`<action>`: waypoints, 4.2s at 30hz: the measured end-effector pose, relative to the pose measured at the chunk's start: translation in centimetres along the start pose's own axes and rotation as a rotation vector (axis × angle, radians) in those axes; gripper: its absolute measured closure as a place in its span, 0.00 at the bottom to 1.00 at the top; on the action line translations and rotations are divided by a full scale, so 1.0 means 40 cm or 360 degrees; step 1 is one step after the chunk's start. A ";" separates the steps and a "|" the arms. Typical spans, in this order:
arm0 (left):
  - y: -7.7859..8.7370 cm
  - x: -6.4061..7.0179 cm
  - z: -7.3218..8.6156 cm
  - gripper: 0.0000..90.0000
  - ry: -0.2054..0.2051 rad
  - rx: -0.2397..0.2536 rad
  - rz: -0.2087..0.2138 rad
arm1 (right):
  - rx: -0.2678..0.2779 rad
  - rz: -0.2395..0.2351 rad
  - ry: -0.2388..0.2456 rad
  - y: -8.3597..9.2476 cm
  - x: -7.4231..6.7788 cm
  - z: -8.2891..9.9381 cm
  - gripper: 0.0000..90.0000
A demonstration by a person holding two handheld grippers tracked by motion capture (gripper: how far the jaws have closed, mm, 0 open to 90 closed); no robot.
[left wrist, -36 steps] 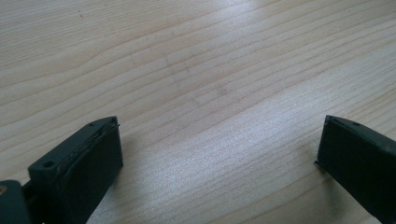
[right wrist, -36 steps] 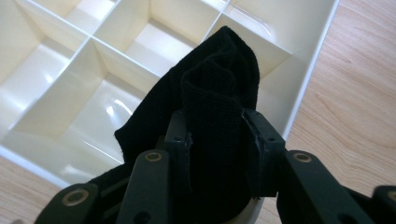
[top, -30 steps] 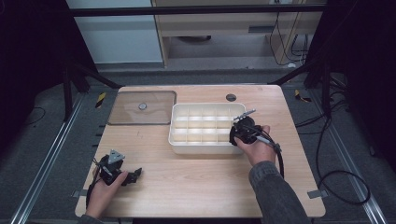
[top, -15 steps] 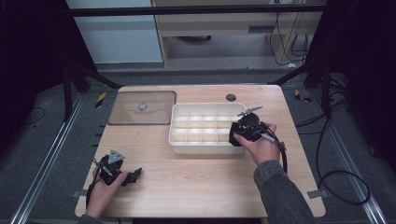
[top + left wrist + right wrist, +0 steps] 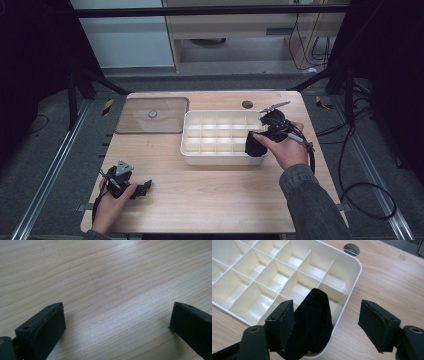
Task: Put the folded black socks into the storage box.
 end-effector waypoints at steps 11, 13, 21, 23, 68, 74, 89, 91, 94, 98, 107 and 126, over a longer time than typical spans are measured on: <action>0.000 0.001 0.000 0.00 0.0006 0.0006 -0.0001 | -0.0048 -0.0043 0.0030 0.028 0.015 -0.035 0.88; 0.000 0.001 0.000 0.00 0.0005 0.0006 -0.0001 | -0.0064 -0.0048 0.0017 0.030 0.016 -0.042 0.95; 0.000 0.000 0.000 0.00 -0.0001 0.0001 -0.0001 | -0.0086 -0.0068 0.0022 0.024 0.010 -0.066 1.00; 0.000 0.001 0.000 0.00 -0.0001 0.0001 -0.0001 | -0.0098 -0.0067 0.0031 0.018 0.005 -0.069 1.00; 0.001 0.001 0.000 0.00 -0.0005 -0.0003 0.0000 | -0.0303 -0.0064 0.0066 -0.095 -0.031 -0.025 1.00; 0.000 0.001 0.000 0.00 -0.0002 0.0007 0.0002 | -0.0316 -0.0068 0.0076 -0.106 -0.025 -0.005 1.00; 0.000 0.001 0.000 0.00 0.0000 0.0004 0.0004 | -0.0342 -0.0060 0.0055 -0.125 -0.023 0.038 1.00; 0.000 0.001 0.000 0.00 -0.0001 0.0000 0.0004 | -0.0351 -0.0065 0.0065 -0.128 -0.026 0.045 1.00; 0.000 0.001 0.000 0.00 0.0000 0.0000 0.0004 | -0.0360 -0.0069 0.0073 -0.130 -0.030 0.052 1.00; 0.000 0.001 0.000 0.00 -0.0001 0.0001 0.0004 | -0.0371 -0.0073 0.0073 -0.131 -0.033 0.056 1.00; 0.000 0.001 0.000 0.00 -0.0001 0.0000 0.0004 | -0.0381 -0.0090 0.0074 -0.136 -0.039 0.065 1.00; 0.000 0.002 0.000 0.00 0.0000 0.0001 0.0004 | -0.0409 -0.0144 0.0062 -0.151 -0.048 0.091 1.00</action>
Point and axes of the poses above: each handheld gripper's, and its own axes: y roughly backward along the jaws, z roughly out of its underside, x roughly to its right, the point moved 5 cm from there along -y, roughly forward along the jaws, and after that the axes turned 1 degree about x, right-handed, at the moved point
